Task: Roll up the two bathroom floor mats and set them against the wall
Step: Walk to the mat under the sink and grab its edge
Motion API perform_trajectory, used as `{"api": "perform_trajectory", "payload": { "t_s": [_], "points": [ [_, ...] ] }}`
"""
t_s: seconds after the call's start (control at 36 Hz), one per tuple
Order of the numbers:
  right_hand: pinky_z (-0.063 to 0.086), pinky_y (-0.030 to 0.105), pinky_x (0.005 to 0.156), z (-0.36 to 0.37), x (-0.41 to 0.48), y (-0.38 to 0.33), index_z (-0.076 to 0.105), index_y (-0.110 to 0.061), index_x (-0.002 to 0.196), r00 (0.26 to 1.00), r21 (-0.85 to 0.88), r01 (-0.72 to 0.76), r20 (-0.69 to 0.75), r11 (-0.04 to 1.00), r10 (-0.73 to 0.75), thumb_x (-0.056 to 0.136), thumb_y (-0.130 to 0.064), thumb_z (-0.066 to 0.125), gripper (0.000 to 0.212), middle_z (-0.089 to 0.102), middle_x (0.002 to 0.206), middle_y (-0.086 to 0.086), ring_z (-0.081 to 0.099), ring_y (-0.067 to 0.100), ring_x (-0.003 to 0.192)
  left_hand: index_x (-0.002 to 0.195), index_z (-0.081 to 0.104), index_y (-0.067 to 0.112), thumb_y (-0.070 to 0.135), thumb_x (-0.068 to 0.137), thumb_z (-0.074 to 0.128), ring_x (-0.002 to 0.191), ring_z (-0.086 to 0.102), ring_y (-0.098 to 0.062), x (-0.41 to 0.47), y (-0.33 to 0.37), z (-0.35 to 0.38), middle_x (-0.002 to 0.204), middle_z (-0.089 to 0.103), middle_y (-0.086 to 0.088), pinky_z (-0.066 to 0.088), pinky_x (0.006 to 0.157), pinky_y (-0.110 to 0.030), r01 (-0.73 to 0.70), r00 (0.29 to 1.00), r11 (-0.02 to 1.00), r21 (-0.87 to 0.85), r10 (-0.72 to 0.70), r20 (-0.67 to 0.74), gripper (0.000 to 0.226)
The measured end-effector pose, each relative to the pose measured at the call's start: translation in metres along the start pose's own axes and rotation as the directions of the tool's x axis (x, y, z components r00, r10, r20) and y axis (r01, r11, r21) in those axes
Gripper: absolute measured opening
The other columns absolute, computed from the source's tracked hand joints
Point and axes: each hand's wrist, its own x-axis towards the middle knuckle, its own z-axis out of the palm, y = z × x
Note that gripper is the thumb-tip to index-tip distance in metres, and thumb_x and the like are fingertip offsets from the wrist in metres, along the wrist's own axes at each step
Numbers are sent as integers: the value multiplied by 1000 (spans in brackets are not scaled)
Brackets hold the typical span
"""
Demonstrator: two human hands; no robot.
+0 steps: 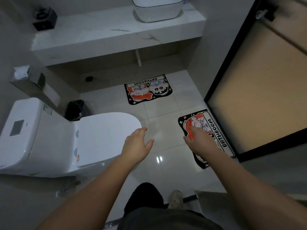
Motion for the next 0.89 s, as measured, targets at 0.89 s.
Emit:
{"api": "perform_trajectory", "payload": {
  "t_s": [0.89],
  "points": [
    [44,40,97,-22,234,-90,40,-14,138,1000,-177,8,-12,984,-10,91,-44,49,57,49,135,7,49,28,121,144,33,17,43,96,44,136,34,-21,245,-89,-77,150,37,-3,24,112,-37,-62,993,997,35,58,103,56]
  ]
}}
